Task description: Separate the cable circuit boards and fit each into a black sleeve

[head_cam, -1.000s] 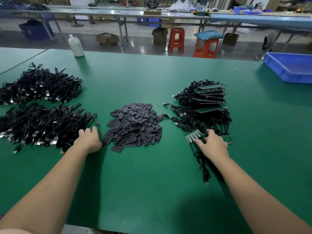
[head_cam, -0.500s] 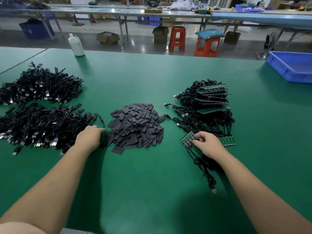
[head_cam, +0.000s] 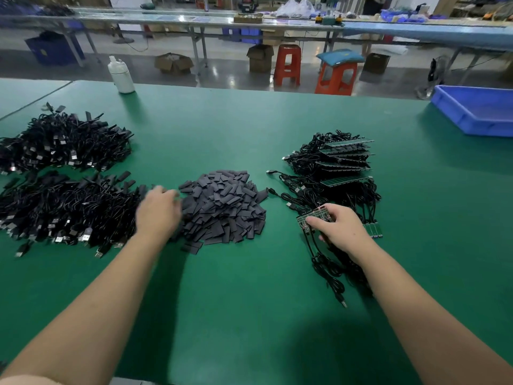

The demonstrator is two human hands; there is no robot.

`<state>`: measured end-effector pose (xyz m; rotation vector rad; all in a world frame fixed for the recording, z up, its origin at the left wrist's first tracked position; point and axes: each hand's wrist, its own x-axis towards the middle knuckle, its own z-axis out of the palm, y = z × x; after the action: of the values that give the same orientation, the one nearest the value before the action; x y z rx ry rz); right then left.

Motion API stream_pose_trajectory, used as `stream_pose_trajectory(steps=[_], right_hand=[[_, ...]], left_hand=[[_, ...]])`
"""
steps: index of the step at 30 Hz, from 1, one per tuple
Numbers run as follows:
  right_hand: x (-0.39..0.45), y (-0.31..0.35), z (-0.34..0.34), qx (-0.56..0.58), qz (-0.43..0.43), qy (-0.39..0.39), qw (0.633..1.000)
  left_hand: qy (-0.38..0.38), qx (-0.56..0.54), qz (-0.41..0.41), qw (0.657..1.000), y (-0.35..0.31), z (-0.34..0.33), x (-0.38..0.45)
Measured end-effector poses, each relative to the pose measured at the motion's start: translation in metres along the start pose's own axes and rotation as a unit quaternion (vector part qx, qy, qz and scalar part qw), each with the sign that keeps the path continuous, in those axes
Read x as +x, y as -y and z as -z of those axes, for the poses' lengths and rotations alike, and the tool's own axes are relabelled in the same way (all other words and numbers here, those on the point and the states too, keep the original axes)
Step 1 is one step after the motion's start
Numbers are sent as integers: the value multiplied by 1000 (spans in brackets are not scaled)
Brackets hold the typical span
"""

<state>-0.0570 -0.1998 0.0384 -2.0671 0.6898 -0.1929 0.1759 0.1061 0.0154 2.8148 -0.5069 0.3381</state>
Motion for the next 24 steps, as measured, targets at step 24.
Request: stream_pose_trajectory(steps=[24], right_hand=[[-32,17,2,-51,111,-99,988]], left_hand=[[237,-468,-64,849,-198,4,-95]])
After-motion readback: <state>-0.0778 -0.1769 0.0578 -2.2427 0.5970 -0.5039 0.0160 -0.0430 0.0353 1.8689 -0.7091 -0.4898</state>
